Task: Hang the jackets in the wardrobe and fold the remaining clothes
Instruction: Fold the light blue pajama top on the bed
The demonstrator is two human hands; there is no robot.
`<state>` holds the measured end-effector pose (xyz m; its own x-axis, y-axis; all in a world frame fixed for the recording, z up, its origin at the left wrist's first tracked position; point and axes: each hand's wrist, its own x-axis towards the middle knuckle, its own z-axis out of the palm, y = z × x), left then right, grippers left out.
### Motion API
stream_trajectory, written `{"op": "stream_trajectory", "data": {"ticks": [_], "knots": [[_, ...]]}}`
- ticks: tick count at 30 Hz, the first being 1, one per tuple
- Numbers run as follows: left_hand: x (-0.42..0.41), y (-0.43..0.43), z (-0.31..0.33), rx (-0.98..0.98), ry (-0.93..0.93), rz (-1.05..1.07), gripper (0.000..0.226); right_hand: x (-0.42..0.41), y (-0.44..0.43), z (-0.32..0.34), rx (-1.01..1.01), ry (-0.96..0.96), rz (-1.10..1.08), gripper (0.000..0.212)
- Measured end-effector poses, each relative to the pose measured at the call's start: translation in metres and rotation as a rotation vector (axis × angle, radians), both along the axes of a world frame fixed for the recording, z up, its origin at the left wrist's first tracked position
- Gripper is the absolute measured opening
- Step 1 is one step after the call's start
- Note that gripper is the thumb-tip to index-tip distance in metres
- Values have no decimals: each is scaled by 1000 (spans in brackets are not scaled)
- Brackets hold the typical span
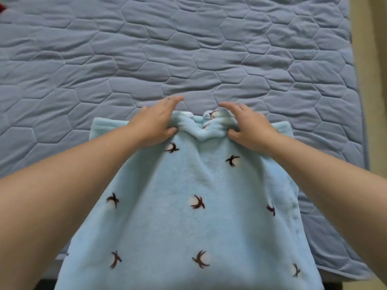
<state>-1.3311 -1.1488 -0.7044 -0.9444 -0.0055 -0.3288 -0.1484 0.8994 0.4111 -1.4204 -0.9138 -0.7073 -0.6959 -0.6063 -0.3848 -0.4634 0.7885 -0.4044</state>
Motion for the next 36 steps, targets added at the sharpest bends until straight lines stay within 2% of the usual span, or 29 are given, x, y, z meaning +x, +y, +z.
{"op": "stream_trajectory", "data": {"ticks": [1,5,7,10,12,13,15,17,19,21,23,25,27,30,32,34,36], "knots": [[1,-5,-5,-33,-44,15,78,0,4,-3,72,27,-17,68],[22,-38,-3,-25,-86,19,81,-8,35,-1,37,17,-41,62],[34,-67,0,-137,-163,-110,87,-20,61,4,232,-68,60,66],[42,-103,4,-350,-431,-286,89,-38,88,5,549,-139,185,66],[42,-112,5,-484,-564,-341,69,-44,92,9,712,-120,249,43],[41,-113,6,-531,-551,-332,54,-46,94,12,751,-94,226,27],[39,-114,6,-594,-372,-209,26,-48,100,18,713,-3,51,9],[39,-114,6,-645,-260,-50,12,-45,104,20,727,81,-108,7],[41,-109,-1,-660,-282,62,12,-37,102,13,851,98,-134,26],[37,-98,-8,-625,-225,155,25,-30,88,6,767,138,-150,48],[28,-75,-8,-462,-138,141,46,-23,62,5,506,149,-127,64],[14,-46,-4,-221,-64,52,52,-16,33,6,241,101,-27,63],[0,-19,0,-158,-20,-73,51,-11,10,5,101,63,71,46],[-20,1,-2,-218,21,-116,32,-16,-6,1,29,132,20,21],[-29,9,-8,-239,64,-16,22,-18,-10,-3,14,193,-124,12],[-28,21,-12,-256,68,136,23,-9,-15,-10,114,219,-199,18],[-13,38,-12,-221,82,273,38,7,-23,-13,141,242,-218,41]]}}
